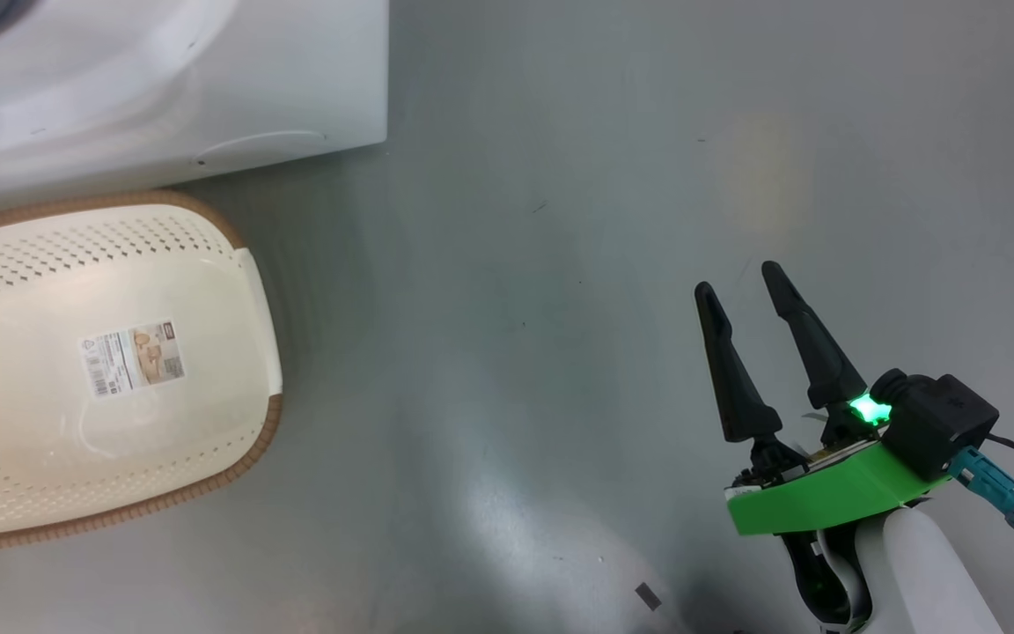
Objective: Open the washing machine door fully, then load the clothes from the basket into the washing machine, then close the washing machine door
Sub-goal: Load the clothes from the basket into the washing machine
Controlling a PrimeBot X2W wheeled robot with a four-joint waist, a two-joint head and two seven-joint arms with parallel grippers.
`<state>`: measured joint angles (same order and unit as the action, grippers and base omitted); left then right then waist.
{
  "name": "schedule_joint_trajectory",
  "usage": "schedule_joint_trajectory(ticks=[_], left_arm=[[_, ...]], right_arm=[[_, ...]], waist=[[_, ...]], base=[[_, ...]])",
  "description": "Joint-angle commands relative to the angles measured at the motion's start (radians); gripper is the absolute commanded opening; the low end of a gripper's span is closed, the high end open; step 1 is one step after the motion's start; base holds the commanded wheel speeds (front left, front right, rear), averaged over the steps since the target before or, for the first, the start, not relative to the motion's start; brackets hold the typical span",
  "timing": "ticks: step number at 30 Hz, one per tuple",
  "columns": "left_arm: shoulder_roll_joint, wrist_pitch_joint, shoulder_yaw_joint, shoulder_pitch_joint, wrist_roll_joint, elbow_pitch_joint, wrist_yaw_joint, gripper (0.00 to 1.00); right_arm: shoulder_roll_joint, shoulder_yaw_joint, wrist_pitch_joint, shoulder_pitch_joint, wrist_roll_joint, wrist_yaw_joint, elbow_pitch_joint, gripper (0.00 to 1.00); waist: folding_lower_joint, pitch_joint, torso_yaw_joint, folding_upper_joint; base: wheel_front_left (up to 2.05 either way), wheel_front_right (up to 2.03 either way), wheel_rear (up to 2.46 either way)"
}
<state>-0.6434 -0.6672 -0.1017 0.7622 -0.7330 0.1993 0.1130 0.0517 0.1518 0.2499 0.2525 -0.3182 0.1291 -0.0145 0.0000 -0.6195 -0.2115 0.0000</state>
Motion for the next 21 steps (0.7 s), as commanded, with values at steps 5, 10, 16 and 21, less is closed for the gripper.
schedule_joint_trajectory(ticks=[5, 10, 16, 21], left_arm=[[-0.094, -0.005, 0.055, 0.057, 0.018, -0.08, 0.025, 0.0], [-0.113, 0.081, 0.051, 0.144, 0.076, -0.03, 0.015, 0.0], [-0.121, 0.202, 0.037, 0.235, 0.143, 0.07, 0.002, 0.0], [-0.115, 0.327, 0.019, 0.342, 0.197, 0.183, -0.011, 0.0]], right_arm=[[-0.001, 0.034, 0.012, 0.006, 0.003, 0.002, 0.022, 1.0], [-0.001, 0.043, 0.012, 0.012, -0.003, 0.002, 0.022, 1.0], [-0.001, 0.055, 0.012, 0.017, -0.017, 0.002, 0.019, 1.0], [-0.001, 0.074, 0.012, 0.025, -0.031, 0.002, 0.017, 1.0]], waist=[[0.0, -0.008, -0.001, 0.0], [0.0, -0.022, -0.021, 0.0], [0.0, -0.038, -0.055, 0.0], [0.0, -0.065, -0.096, 0.0]], base=[[0.0, 0.0, 0.0], [0.0, 0.0, 0.0], [0.0, 0.0, 0.0], [0.0, 0.0, 0.0]])
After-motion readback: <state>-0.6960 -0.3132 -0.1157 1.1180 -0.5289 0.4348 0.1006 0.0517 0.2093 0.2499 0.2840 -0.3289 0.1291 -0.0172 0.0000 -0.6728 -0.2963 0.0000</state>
